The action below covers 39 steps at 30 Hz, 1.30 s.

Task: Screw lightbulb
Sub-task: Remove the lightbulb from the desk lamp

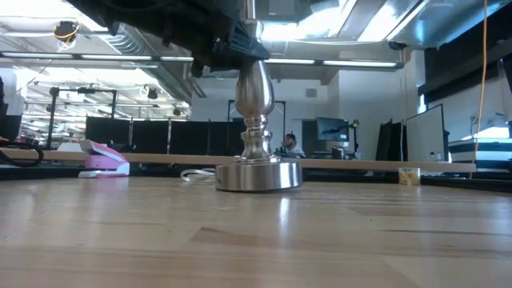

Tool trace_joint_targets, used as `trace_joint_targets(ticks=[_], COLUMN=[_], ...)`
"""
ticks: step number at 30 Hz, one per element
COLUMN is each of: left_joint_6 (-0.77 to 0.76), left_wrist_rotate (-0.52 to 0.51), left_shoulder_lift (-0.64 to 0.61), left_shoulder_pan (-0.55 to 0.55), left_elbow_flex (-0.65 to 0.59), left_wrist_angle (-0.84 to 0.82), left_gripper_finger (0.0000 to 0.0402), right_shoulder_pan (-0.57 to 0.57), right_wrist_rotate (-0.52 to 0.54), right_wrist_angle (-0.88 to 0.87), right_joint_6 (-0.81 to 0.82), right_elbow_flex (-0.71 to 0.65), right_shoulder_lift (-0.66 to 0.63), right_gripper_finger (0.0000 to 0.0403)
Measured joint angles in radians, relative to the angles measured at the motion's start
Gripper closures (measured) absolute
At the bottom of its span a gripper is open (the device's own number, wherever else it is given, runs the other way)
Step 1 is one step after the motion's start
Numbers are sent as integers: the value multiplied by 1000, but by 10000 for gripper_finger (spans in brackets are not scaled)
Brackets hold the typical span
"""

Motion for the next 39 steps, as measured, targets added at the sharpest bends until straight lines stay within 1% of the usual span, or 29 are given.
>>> trace_joint_targets(ticks=[2,7,9,10,11,13,14,15,17,20,22,25,28,30,32,34,37,39], left_joint_6=[23,68,85,103,109,109,109,109,103,80,71,50,30,25,31,36,37,32], left_wrist_rotate=[41,223,297,337,368,418,424,424,388,277,208,129,86,57,31,21,20,20], left_shoulder_lift=[-1,-10,-10,-10,-9,-9,-9,-9,-9,-9,-9,-9,-9,-10,-10,-10,-10,-10], left_shoulder_pan=[-10,-31,-40,-44,-49,-57,-61,-62,-62,-59,-59,-59,-58,-54,-51,-43,-33,-25], left_elbow_flex=[0,17,23,25,29,34,34,35,35,35,35,36,36,36,37,37,37,36], left_wrist_angle=[21,34,30,28,32,37,37,38,37,29,14,-21,-45,-50,-46,-46,-46,-46], left_gripper_finger=[267,273,274,275,275,275,275,275,275,275,276,276,276,276,277,277,277,277], right_shoulder_pan=[-1,-8,-11,-17,-19,-21,-25,-28,-31,-32,-36,-43,-43,-43,-43,-43,-43,-43], right_wrist_rotate=[-82,-337,-442,-511,-564,-666,-693,-694,-626,-452,-357,-220,-81,-11,36,65,102,103], right_wrist_angle=[4,8,7,0,3,8,7,7,7,-24,-80,-197,-338,-418,-467,-479,-435,-412], right_joint_6=[-10,-3,0,-4,-9,-10,-10,-10,-8,13,13,-13,-36,-32,-30,-31,-30,-30], right_elbow_flex=[0,0,0,0,0,0,0,0,0,1,1,1,1,1,0,0,0,0], right_shoulder_lift=[-1,-10,-10,-10,-10,-10,-10,-10,-10,-16,-34,-83,-135,-159,-177,-193,-200,-202], right_gripper_finger=[254,258,271,283,306,322,327,332,340,341,332,300,255,224,198,178,159,152])
